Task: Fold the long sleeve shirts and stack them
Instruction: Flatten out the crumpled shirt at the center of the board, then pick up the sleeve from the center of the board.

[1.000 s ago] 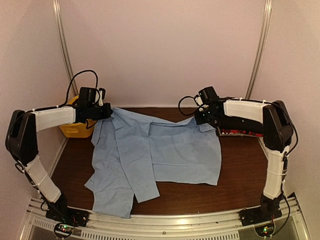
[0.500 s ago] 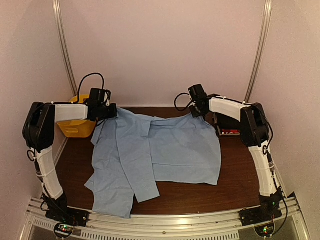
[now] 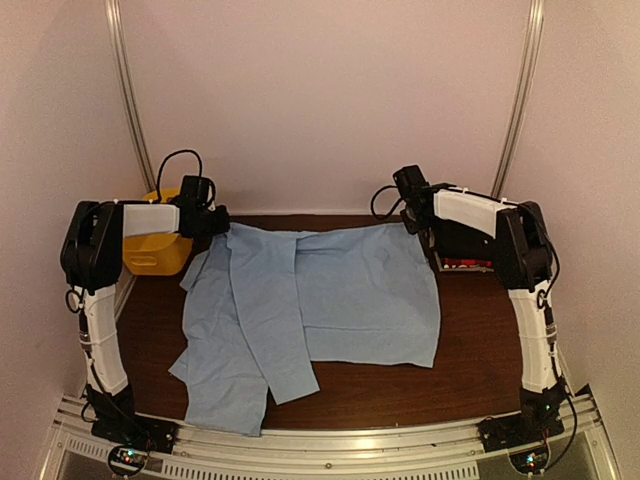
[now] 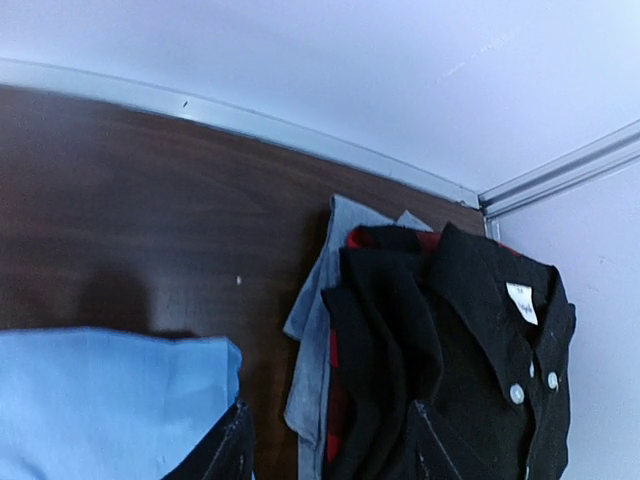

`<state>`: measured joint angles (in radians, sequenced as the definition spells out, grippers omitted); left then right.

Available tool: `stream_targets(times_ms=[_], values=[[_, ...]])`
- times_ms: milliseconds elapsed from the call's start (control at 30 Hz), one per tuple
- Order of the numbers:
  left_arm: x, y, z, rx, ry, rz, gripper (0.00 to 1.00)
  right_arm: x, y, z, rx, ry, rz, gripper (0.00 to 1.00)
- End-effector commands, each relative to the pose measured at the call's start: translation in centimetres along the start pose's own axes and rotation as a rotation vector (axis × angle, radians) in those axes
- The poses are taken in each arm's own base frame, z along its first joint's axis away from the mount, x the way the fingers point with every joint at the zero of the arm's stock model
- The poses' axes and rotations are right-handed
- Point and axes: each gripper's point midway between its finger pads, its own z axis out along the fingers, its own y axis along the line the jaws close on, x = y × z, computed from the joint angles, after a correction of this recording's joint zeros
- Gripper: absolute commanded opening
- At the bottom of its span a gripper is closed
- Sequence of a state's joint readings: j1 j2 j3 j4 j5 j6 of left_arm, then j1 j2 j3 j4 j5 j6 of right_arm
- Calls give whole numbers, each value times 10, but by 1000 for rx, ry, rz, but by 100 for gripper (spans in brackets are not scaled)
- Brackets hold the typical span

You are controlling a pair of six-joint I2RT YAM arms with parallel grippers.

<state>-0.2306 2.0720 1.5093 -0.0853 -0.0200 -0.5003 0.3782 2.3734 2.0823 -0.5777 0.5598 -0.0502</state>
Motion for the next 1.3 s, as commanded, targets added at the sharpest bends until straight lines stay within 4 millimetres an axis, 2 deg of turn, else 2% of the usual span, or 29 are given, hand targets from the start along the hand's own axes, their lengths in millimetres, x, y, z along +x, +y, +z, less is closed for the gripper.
stream_targets(times_ms=[0, 67, 133, 300, 367, 533, 700, 767, 800, 933, 1067, 1267], values=[[-19, 20, 8, -13, -31, -58, 35, -22, 1, -61, -176, -128, 107, 54], [-25, 16, 7, 22, -36, -63, 49, -17, 13, -79, -272, -154, 147, 54], [-29, 9, 3, 60, -45, -56, 59, -3, 27, -94, -359, -166, 159, 54], [-30, -25, -21, 260, -50, -47, 66, 35, 63, -113, -552, -133, 186, 54], [-21, -35, -34, 331, -34, -59, 67, 50, 73, -116, -608, -114, 197, 54], [18, -48, -67, 463, 26, -95, 69, 81, 93, -127, -735, -64, 216, 54], [73, -52, -94, 496, 97, -80, 72, 106, 102, -139, -816, -37, 237, 54], [96, -51, -102, 495, 127, -77, 72, 114, 103, -141, -826, -27, 240, 54], [115, -50, -107, 502, 161, -81, 72, 117, 104, -141, -829, -21, 240, 54], [152, -59, -129, 548, 209, -77, 69, 124, 105, -145, -843, -17, 252, 54], [172, -58, -141, 535, 225, -62, 67, 126, 108, -147, -852, -15, 257, 54], [187, -53, -143, 517, 246, -72, 62, 129, 113, -150, -863, -12, 254, 54]])
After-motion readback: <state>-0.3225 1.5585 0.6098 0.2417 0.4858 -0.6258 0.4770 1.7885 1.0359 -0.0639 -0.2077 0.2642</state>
